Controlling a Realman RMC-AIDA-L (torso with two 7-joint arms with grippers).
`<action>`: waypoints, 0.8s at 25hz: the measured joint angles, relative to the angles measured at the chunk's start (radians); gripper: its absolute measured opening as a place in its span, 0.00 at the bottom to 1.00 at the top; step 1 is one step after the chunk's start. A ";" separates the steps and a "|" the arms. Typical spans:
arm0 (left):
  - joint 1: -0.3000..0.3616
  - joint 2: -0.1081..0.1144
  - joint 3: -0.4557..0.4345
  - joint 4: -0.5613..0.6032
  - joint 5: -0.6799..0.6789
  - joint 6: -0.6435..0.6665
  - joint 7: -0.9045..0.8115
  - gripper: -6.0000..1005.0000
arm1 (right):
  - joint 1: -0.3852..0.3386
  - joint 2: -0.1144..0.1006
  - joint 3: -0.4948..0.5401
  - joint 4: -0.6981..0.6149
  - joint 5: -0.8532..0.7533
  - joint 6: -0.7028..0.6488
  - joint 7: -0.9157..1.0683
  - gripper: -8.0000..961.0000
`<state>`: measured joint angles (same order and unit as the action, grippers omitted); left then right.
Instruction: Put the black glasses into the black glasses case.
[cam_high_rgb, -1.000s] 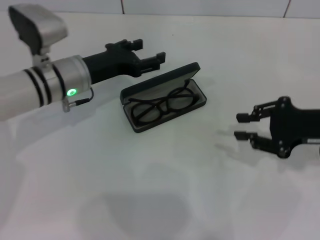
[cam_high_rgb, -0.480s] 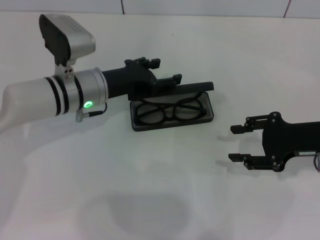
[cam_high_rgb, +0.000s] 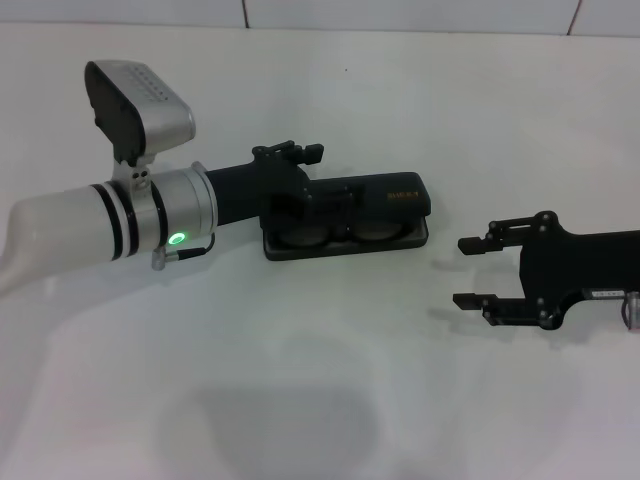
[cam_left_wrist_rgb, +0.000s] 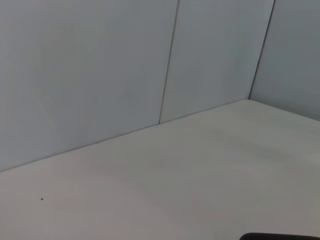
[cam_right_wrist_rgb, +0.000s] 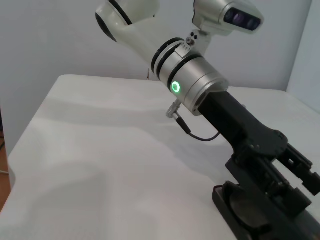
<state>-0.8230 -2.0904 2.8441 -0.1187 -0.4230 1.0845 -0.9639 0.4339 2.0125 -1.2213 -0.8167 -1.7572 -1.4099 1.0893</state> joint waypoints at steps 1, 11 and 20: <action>0.003 0.000 0.000 0.000 0.001 -0.002 0.001 0.83 | 0.002 0.000 0.000 0.001 0.000 0.000 0.000 0.60; 0.013 0.000 0.000 0.001 0.010 0.001 0.015 0.83 | 0.006 0.000 0.000 0.008 -0.001 0.010 -0.005 0.60; 0.058 0.015 -0.007 -0.005 -0.051 0.379 0.180 0.83 | 0.009 0.000 0.001 0.007 0.022 0.012 -0.007 0.60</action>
<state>-0.7647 -2.0755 2.8367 -0.1241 -0.4743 1.4638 -0.7839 0.4431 2.0124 -1.2199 -0.8094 -1.7357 -1.3979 1.0818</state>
